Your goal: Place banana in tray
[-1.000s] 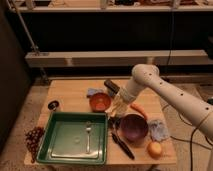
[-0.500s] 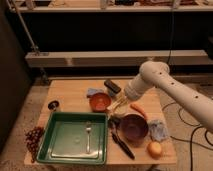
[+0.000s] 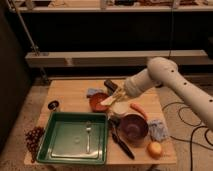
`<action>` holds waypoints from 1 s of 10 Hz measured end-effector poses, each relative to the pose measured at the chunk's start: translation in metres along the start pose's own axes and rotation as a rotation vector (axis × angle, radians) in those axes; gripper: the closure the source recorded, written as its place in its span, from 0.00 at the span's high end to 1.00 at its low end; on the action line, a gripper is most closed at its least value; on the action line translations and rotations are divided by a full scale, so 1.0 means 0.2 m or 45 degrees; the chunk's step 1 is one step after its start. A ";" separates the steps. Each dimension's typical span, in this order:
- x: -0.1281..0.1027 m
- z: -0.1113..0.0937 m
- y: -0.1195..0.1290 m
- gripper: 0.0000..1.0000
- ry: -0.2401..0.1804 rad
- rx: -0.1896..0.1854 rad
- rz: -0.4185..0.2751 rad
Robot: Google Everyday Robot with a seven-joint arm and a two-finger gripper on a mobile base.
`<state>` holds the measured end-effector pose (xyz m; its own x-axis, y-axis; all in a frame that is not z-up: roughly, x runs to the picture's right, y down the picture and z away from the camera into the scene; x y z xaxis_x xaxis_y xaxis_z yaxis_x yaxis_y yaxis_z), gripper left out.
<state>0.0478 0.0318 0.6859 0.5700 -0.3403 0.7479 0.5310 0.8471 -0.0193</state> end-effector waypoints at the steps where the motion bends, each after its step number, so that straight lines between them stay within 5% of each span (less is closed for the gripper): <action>1: -0.11 0.04 -0.07 0.00 -0.037 0.001 -0.065; 3: -0.38 0.13 -0.22 0.00 -0.098 -0.009 -0.220; 6: -0.72 0.27 -0.36 0.00 -0.102 -0.060 -0.428; 10: -0.81 0.33 -0.39 0.00 -0.084 -0.088 -0.483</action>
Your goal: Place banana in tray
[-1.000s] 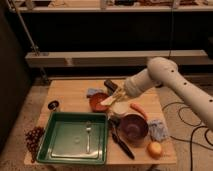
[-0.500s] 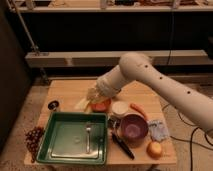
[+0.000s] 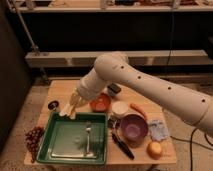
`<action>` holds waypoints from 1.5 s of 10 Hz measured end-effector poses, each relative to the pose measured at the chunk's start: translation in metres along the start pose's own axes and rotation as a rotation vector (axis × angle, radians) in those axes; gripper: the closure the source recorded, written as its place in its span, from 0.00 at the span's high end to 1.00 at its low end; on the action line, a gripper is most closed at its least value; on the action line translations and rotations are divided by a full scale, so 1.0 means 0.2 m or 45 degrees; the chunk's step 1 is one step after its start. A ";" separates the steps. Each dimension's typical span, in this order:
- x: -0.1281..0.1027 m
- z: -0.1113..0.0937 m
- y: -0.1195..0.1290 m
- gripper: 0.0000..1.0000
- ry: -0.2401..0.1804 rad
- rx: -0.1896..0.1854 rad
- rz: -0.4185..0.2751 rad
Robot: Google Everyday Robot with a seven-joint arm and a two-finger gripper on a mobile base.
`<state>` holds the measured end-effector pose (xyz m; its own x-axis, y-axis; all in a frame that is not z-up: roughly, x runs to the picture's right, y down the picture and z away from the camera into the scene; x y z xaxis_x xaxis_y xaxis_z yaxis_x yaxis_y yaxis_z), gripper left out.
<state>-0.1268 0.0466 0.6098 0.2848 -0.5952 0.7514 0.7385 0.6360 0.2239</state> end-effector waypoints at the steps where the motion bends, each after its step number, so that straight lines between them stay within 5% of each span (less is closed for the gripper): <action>1: -0.01 0.01 0.00 0.00 -0.005 -0.002 -0.004; 3: -0.04 0.08 0.01 0.00 -0.056 -0.012 -0.025; 5: -0.13 0.28 0.03 0.00 -0.125 -0.049 -0.075; 9: -0.29 0.86 0.14 0.02 -0.300 -0.155 -0.158; 12: -0.33 1.22 0.29 0.31 -0.440 -0.283 -0.137; 15: -0.30 1.38 0.37 0.60 -0.534 -0.360 -0.081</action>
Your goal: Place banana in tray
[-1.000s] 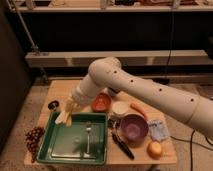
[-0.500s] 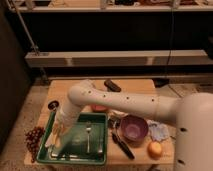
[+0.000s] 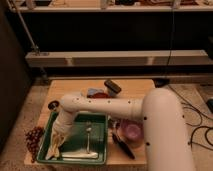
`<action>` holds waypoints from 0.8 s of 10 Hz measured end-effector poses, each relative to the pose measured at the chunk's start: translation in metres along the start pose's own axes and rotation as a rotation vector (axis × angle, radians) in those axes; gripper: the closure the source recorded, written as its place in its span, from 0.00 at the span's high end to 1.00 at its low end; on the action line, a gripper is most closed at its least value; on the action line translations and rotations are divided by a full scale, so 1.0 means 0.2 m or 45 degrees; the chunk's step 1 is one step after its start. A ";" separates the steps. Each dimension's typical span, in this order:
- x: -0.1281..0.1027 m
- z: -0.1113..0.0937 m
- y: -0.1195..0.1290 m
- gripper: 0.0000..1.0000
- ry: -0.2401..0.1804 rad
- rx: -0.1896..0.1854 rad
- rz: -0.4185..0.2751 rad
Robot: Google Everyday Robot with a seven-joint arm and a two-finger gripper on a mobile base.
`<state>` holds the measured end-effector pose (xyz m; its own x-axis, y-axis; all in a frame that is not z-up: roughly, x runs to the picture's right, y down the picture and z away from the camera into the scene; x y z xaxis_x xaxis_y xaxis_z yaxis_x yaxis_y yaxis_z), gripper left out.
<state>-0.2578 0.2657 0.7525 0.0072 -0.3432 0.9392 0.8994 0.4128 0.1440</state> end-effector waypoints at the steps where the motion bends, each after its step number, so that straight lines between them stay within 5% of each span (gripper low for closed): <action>1: 0.02 -0.01 0.01 0.71 0.001 0.007 0.010; 3: 0.04 -0.08 0.00 0.80 0.011 0.018 0.019; 8: 0.03 -0.26 -0.02 0.80 0.000 0.028 0.017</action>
